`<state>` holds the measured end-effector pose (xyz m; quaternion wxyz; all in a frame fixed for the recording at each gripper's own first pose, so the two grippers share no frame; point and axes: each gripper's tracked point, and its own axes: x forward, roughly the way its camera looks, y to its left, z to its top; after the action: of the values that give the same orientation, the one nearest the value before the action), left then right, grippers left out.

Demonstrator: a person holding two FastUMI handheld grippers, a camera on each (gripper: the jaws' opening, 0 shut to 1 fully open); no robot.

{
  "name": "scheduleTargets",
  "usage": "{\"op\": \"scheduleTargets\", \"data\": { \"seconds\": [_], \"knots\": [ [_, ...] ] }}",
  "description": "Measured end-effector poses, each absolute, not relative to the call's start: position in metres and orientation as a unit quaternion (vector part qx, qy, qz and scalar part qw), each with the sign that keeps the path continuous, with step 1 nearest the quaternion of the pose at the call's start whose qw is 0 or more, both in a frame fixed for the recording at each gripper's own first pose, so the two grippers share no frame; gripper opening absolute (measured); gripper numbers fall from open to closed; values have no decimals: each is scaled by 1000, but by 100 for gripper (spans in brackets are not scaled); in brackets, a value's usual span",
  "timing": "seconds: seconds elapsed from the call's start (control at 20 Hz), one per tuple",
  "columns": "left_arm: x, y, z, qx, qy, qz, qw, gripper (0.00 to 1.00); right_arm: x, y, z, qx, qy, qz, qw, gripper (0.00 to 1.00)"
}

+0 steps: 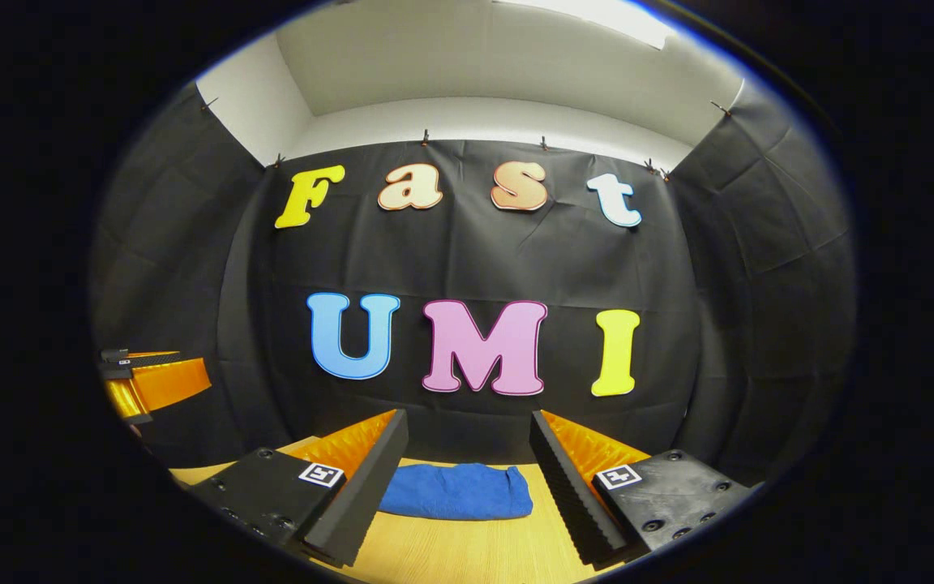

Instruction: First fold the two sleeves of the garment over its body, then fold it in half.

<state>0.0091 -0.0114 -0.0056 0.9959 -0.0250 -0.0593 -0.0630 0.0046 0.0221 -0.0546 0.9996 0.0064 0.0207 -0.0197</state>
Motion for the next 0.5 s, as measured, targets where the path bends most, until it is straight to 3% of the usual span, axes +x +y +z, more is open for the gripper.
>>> {"op": "scheduleTargets", "data": {
  "seconds": [0.4, 0.5],
  "knots": [
    [-8, 2, -8, 4, -61, -68, 996, 82, -4, 16, -49, -15, 19, -45, 999, 94],
    [-10, 5, -8, 13, -60, -69, 996, 82, -8, 19, -47, -17, 17, -45, 999, 99]
  ]
}}
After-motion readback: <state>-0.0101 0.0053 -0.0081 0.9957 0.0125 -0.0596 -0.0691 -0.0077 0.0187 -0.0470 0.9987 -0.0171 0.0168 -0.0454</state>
